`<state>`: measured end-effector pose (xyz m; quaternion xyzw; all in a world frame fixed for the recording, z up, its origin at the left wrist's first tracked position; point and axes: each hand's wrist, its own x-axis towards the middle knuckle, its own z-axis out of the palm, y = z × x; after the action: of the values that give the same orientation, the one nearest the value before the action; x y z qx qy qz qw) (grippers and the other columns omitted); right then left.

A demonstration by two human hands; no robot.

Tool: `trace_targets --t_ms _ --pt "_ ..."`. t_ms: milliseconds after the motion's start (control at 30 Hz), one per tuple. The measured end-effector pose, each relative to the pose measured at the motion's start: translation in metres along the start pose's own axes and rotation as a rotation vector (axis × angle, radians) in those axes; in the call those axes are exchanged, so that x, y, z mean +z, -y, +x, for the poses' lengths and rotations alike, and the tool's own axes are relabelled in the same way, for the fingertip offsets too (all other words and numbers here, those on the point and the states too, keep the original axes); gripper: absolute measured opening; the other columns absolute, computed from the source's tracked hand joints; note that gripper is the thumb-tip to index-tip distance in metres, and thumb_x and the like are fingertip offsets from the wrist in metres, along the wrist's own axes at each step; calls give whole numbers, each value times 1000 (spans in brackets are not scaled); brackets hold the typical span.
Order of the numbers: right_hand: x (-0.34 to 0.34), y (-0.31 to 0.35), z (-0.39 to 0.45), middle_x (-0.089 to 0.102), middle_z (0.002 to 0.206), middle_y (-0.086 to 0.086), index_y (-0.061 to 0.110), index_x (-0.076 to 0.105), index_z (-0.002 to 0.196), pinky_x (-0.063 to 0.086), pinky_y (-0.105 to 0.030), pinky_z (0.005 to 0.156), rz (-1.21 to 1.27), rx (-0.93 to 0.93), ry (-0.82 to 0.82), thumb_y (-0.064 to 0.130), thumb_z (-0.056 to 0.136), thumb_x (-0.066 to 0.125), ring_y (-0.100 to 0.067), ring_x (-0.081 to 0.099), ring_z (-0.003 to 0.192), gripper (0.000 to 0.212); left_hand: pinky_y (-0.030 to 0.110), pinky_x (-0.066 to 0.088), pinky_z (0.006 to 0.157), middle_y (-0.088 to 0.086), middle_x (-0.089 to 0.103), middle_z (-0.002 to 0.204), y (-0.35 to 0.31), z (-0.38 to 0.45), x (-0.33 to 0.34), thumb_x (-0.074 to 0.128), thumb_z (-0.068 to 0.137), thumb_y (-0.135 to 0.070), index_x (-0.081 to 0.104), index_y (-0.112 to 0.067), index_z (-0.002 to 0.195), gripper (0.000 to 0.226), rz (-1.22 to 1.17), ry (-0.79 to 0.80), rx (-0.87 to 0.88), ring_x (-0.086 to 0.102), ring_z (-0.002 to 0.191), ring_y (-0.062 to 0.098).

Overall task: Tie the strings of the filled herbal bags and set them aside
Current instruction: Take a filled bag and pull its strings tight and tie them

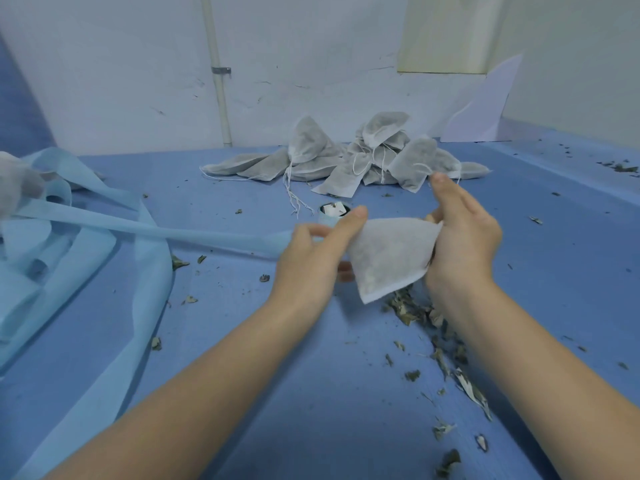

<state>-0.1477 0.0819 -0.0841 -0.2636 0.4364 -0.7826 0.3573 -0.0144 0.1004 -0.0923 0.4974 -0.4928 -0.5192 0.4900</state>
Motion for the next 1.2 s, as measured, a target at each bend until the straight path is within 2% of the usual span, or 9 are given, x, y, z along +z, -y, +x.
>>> trace_targets --t_ms 100,233,500,667,800,933,1067,1133,1200 --pt "-3 -3 7 39 40 10 18 68 82 40 -23 50 -21 -8 4 27 85 72 -13 43 46 10 28 59 74 7 73 89 6 -2 10 65 84 -21 69 -7 94 18 -330 221 -140 70 78 16" --pt "-4 -9 6 49 46 12 23 71 81 44 -18 52 -81 6 165 27 83 72 -7 53 52 5 26 58 69 5 73 77 11 5 12 57 86 3 67 -1 90 11 -381 169 -110 69 67 11" --pt "-8 -8 0 69 83 16 30 75 67 42 -8 62 -283 -146 573 28 71 76 5 61 79 5 33 53 83 13 71 96 11 12 1 58 87 -4 66 1 106 21 -422 100 -100 67 83 21" --pt "-14 -7 4 68 88 17 34 74 65 42 -11 77 -407 -260 715 22 75 76 0 59 96 16 24 52 62 8 68 84 6 11 -4 53 90 -23 66 -4 102 25 -504 113 -161 65 73 19" --pt "-17 -7 5 66 95 15 36 74 67 43 -15 83 -447 -275 740 29 72 76 0 59 100 9 29 53 78 11 71 99 8 13 -5 64 70 -45 67 -3 109 58 -443 156 -116 68 90 24" --pt "-20 -8 8 62 100 15 34 74 74 44 -17 79 -561 -327 783 32 71 77 0 58 98 4 20 53 61 8 73 79 14 16 -7 69 77 -17 71 -3 82 15 -321 98 -10 69 68 15" --pt "-22 -6 13 68 98 8 29 73 84 46 -18 81 -574 -386 849 24 77 73 -5 61 99 9 20 55 60 10 73 78 15 20 -14 70 68 -14 71 -1 84 21 -314 98 25 69 67 16" --pt "-22 -6 16 72 96 7 28 72 90 50 -26 88 -551 -380 873 17 84 69 -11 66 97 13 20 55 61 10 73 76 13 22 -14 69 73 -12 71 -1 83 15 -281 73 37 69 66 16" --pt "-18 -8 20 73 97 10 27 70 95 50 -23 90 -511 -345 896 11 88 65 -7 67 98 18 21 55 64 10 73 77 11 25 -14 68 78 -11 71 -1 84 11 -238 32 60 69 67 17"
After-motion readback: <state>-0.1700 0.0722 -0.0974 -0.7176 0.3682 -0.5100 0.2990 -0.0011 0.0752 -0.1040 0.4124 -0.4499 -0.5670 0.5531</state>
